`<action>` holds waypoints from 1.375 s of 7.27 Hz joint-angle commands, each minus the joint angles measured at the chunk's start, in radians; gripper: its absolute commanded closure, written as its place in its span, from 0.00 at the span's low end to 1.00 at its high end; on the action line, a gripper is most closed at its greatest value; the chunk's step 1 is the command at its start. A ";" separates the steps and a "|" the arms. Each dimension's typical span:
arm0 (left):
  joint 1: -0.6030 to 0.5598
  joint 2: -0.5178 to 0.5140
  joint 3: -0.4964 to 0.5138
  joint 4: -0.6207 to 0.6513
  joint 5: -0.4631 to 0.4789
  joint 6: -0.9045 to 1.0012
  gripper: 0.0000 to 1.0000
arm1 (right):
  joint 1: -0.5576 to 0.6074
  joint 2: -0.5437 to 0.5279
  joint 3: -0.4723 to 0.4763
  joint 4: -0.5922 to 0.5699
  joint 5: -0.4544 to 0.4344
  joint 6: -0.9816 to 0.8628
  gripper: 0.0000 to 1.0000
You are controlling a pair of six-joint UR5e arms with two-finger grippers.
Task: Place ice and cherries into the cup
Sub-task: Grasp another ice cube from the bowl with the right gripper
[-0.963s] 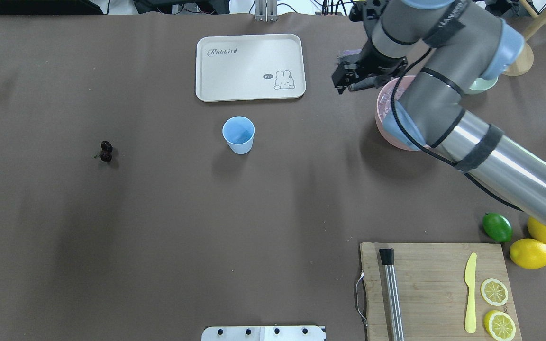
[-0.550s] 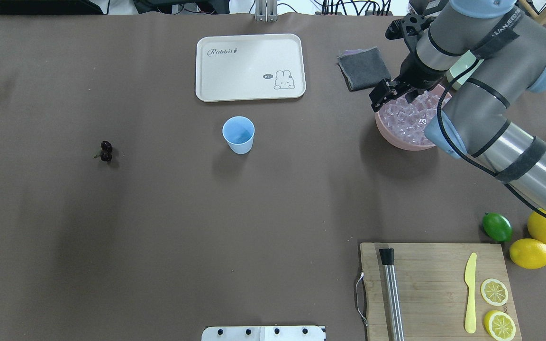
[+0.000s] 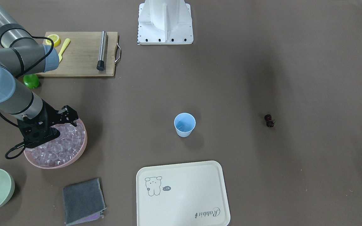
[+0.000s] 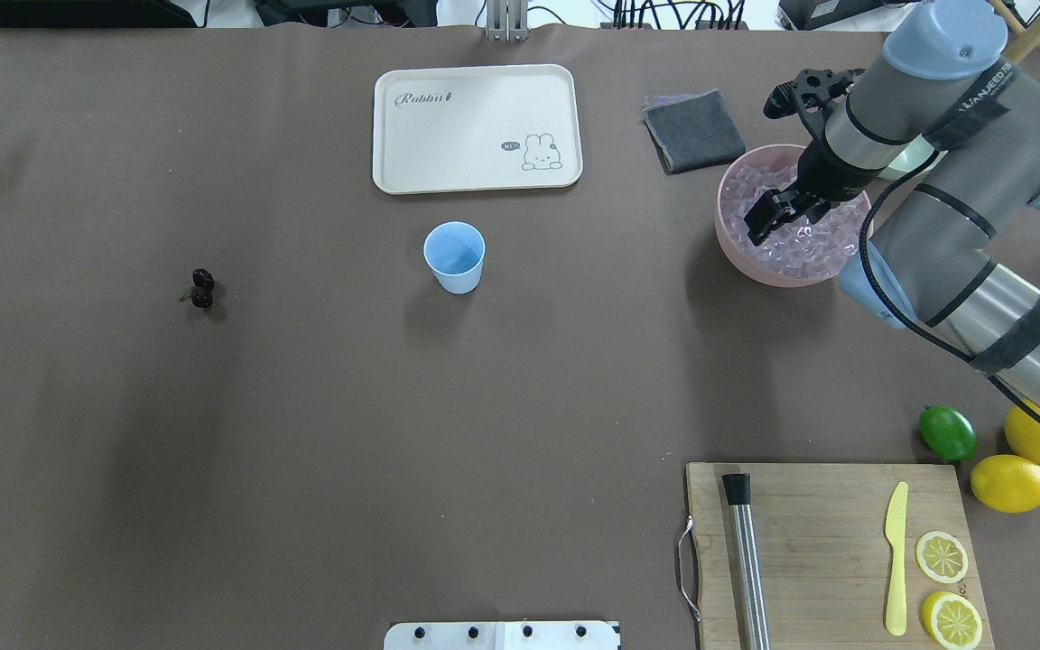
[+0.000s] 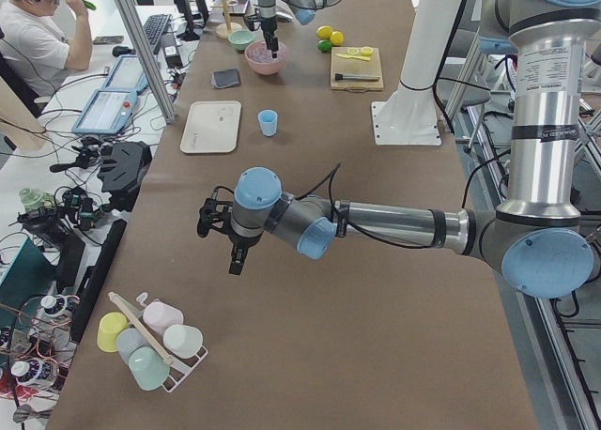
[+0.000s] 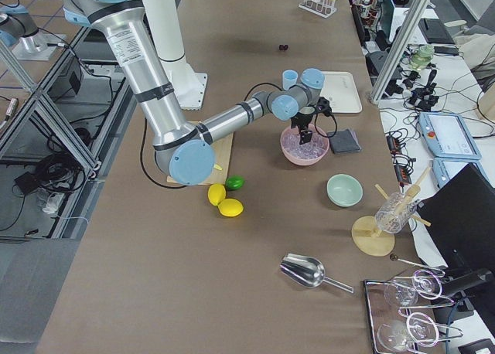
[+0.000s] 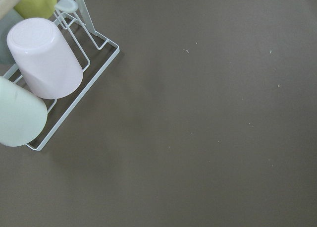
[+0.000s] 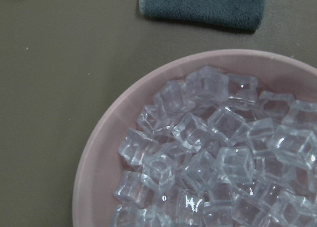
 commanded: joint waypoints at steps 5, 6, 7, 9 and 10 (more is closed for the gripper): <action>0.000 -0.003 0.000 0.000 0.000 0.000 0.03 | -0.039 -0.002 -0.015 0.005 -0.045 0.006 0.20; 0.000 -0.003 0.000 0.000 0.000 0.000 0.03 | -0.039 -0.001 -0.013 0.005 -0.045 0.009 0.20; 0.000 -0.003 0.000 0.000 0.000 0.000 0.03 | -0.042 0.002 -0.013 0.005 -0.045 0.011 0.37; 0.000 0.003 -0.003 0.000 0.000 0.000 0.03 | -0.042 0.002 -0.009 0.005 -0.048 0.011 0.65; 0.000 0.006 -0.003 -0.006 0.000 0.000 0.03 | -0.042 0.002 -0.007 0.005 -0.050 0.011 0.69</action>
